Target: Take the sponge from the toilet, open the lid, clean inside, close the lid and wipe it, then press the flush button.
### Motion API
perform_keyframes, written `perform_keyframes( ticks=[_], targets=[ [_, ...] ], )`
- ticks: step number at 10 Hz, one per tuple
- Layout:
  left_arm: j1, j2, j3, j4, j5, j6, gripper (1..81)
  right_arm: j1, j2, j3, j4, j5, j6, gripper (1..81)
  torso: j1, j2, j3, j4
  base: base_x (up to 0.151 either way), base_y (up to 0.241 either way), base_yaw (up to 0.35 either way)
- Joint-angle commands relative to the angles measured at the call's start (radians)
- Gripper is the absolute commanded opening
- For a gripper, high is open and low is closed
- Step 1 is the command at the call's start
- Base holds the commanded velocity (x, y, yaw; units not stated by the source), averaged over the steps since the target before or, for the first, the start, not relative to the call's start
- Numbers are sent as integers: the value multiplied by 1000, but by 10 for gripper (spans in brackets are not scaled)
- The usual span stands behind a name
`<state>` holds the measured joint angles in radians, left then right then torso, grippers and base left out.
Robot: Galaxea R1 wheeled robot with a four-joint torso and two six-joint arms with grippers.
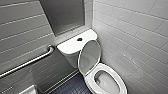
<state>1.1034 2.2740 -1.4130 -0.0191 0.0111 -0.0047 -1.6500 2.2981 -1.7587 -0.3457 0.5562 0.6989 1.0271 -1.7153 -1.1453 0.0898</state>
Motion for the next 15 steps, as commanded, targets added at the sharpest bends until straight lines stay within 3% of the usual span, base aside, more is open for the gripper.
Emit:
perform_keyframes(
  ticks=[1, 3, 5, 7, 8, 9, 11, 15],
  targets=[
    [-68, -39, 35, -5, 66, -17, 811, -15, -30, 15, -45, -45, -3, 10, 0, 0, -7, 0, 0, 0, 0],
    [-136, -40, 35, -4, 66, -87, 811, -14, -21, 13, -48, -45, -3, 10, -3, 0, 24, 0, 0, 0, 0],
    [-234, -42, 32, -5, 66, -230, 811, -15, -6, -4, -47, -45, -3, 10, -3, 0, 29, 0, 0, 0, 0],
    [-328, -50, 35, -5, 66, -334, 811, -12, 5, -16, -48, -44, -1, 10, -3, 0, 30, -70, 0, 0, 0],
    [-364, -50, 32, -5, 66, -365, 811, -12, 5, -16, -48, -32, -1, 10, -3, 0, 52, -89, 0, 0, 0],
    [-398, -51, 31, -5, 66, -394, 811, -12, 5, -17, -50, -25, -3, 10, -3, 0, 34, -42, 0, 0, 0],
    [-469, -68, 29, -7, 66, -455, 811, -15, 5, -17, -58, -24, -3, 10, -4, 0, 39, -79, 0, 0, 0],
    [-605, -108, 11, -8, 66, -587, 811, -17, 11, -22, -58, -24, -1, 10, -4, 0, 39, -81, 0, 0, 0]
  ],
)
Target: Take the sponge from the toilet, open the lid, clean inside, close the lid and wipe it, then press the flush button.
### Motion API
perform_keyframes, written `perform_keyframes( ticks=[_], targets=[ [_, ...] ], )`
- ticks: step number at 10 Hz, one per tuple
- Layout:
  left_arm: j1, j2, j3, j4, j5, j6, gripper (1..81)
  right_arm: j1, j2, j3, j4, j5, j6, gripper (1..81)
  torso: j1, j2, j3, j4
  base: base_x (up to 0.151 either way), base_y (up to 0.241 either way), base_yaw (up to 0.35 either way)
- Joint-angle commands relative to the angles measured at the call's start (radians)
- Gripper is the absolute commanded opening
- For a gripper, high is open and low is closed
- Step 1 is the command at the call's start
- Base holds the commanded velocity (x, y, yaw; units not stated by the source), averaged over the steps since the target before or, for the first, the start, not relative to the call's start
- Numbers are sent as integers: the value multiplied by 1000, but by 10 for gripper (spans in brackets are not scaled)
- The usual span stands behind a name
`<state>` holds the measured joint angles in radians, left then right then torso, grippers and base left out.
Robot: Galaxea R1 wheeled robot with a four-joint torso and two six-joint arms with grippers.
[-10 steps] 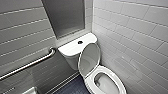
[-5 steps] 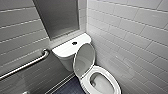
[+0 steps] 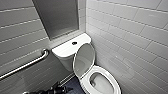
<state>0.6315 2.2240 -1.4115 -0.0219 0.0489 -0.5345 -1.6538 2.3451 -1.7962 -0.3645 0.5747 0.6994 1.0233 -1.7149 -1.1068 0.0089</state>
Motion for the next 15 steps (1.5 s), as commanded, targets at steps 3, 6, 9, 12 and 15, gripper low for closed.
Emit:
perform_keyframes(
  ticks=[3, 6, 9, 12, 15],
  targets=[
    [-175, -81, -67, -7, -34, -248, 811, -13, -25, 11, -36, -26, -1, 10, 0, 0, 0, 0, 0, 0, 0],
    [-258, -61, -118, -10, -32, -286, 811, -16, -21, 8, -37, -15, -1, 10, 0, 0, 0, 0, 0, 0, 0],
    [-322, -33, -169, -26, -29, -311, 811, -36, 6, -35, -37, 73, -3, 10, 0, 0, 0, 0, 0, 0, 0],
    [-364, 74, -233, -24, 25, -326, 811, -41, 38, -66, -46, 70, -3, 10, 0, 1, 0, 0, 0, 0, 0],
    [-365, 154, -233, -21, 45, -326, 811, -42, 76, -130, -65, 30, -3, 10, 0, 1, 0, 0, 0, 0, 0]
  ],
)
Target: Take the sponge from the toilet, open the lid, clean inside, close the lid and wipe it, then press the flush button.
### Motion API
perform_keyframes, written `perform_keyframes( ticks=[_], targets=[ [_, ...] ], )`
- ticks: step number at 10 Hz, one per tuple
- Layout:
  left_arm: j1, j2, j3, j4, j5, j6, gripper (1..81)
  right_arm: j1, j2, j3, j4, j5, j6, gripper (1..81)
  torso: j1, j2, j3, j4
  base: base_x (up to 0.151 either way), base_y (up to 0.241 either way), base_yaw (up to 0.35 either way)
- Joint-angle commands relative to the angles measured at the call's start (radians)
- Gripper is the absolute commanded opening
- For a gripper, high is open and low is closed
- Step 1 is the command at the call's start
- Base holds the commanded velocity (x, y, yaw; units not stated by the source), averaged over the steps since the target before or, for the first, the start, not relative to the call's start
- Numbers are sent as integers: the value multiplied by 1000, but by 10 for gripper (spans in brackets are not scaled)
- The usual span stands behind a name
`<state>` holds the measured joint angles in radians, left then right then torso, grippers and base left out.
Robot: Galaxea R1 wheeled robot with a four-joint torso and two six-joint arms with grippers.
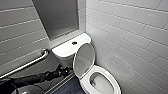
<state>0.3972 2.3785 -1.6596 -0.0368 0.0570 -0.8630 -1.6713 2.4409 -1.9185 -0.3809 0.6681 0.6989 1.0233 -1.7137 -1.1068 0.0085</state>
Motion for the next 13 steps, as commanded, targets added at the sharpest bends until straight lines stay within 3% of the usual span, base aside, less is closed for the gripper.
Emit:
perform_keyframes(
  ticks=[1, 3, 7, 9, 10, 12, 13],
  targets=[
    [-131, 24, 26, -6, 40, 2, 811, -25, -9, -28, -47, -91, -1, 10, 0, 0, 0, 0, 0, 0, 0],
    [-116, 50, 104, 12, 89, 7, 811, -26, 19, -92, -47, -154, 1, 10, 0, 0, 0, 0, 0, 0, 0],
    [22, -21, 254, 87, 96, 13, 811, -26, 82, -187, -24, -271, 7, 10, 0, 0, 0, 0, 0, 0, 0],
    [125, -91, 276, 158, 95, 13, 811, -35, 111, -236, 5, -280, 77, 10, 0, 0, 0, 0, 0, 0, 0],
    [192, -124, 279, 196, 93, 15, 811, -40, 120, -227, 76, -271, 52, 10, 0, 0, 0, 0, 0, 0, 0],
    [329, -180, 280, 273, 83, 15, 811, -42, 128, -189, 295, -280, -193, 10, 0, 0, 0, 0, 0, 0, 0],
    [389, -195, 287, 320, 83, 16, 811, -37, 114, -125, 491, -291, -423, 10, 0, 0, 0, 0, 0, 0, 0]
  ],
)
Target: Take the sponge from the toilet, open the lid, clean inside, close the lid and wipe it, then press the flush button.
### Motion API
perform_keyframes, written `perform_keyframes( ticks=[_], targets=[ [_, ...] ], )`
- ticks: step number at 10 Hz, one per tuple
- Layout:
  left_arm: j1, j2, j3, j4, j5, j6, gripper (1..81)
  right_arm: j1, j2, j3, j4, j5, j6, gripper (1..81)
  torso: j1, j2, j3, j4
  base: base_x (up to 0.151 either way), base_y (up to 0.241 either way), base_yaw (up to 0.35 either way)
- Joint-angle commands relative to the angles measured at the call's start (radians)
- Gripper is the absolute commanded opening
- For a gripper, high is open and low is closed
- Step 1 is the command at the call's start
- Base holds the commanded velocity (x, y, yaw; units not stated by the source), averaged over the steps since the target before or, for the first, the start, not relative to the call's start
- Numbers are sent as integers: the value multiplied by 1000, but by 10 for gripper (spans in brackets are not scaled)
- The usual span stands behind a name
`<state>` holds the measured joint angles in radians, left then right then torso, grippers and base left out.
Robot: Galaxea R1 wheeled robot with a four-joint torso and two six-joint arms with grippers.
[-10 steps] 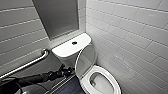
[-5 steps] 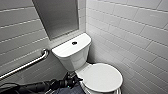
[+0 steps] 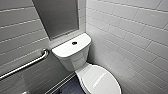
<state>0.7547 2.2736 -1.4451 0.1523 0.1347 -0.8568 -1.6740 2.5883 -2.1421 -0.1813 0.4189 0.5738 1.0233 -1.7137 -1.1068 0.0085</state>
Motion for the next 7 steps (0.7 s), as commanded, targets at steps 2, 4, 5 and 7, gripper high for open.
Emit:
perform_keyframes(
  ticks=[2, 4, 5, 7],
  targets=[
    [161, -116, 86, 257, 5, 10, 811, -1, -64, 189, 570, -123, -607, 10, 0, 0, 0, 0, 0, 0, 0],
    [291, -166, 150, 398, 2, 35, 811, 9, -101, 254, 573, -135, -637, 10, 0, 0, 0, 0, 0, 0, 0],
    [373, -178, 172, 460, -1, 38, 811, 19, -115, 268, 545, -132, -640, 10, 0, 0, 0, 0, 0, 0, 0],
    [484, -160, 167, 571, -3, 39, 811, 26, -191, 361, 513, -114, -638, 10, 0, 0, 0, 0, 0, 0, 0]
  ],
)
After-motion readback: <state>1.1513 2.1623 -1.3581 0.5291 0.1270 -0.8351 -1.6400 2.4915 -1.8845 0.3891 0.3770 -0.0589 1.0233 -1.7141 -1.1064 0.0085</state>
